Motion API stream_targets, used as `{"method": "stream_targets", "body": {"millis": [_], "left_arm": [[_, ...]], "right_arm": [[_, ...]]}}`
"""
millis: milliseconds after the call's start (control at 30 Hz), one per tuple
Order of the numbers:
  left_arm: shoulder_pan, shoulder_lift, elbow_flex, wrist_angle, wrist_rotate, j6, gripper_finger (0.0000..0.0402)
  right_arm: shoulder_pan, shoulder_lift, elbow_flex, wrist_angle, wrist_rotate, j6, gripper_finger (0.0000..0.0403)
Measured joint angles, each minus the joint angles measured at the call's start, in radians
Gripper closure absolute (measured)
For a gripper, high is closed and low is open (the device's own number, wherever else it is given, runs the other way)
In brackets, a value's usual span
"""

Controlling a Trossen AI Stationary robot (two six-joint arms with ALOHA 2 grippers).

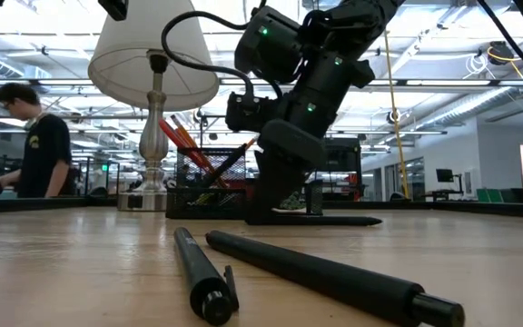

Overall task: Pick and place office supplies into organizer
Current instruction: Put the top black pen into the black desk organizer

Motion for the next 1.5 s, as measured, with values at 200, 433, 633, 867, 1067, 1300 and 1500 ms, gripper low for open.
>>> {"method": "stream_targets", "body": {"millis": [200,433,633,867,1067,1300,1500], "left_arm": [[0.0,0.0,0.0,0.0,0.0,-0.003,0.0334],[0.0,0.0,0.0,0.0,0.0,-0.003,0.0334],[0.0,0.0,0.0,0.0,0.001,-0.002,0.0334],[0.0,0.0,0.0,0.0,0.001,-0.002,0.0334],[0.0,0.0,0.0,0.0,0.001,-0.002,0.0334],[0.0,0.0,0.0,-0.002,0.001,0.0,0.0334],[0.0,0.0,0.0,-0.006,0.001,0.003,0.0334]], "right_arm": [[0.0,0.0,0.0,-0.052,0.002,0.053,0.0289],[0.008,0.0,0.0,-0.06,0.008,0.072,0.0317],[0.008,-0.001,0.0,-0.061,0.003,0.062,0.037],[0.02,0.001,-0.003,-0.005,-0.003,0.047,0.0376],[0.04,0.004,-0.004,0.065,-0.003,0.037,0.0377],[0.058,0.006,-0.005,0.14,-0.003,0.012,0.0378],[0.066,-0.015,-0.005,0.194,0.006,-0.013,0.0381]]}}
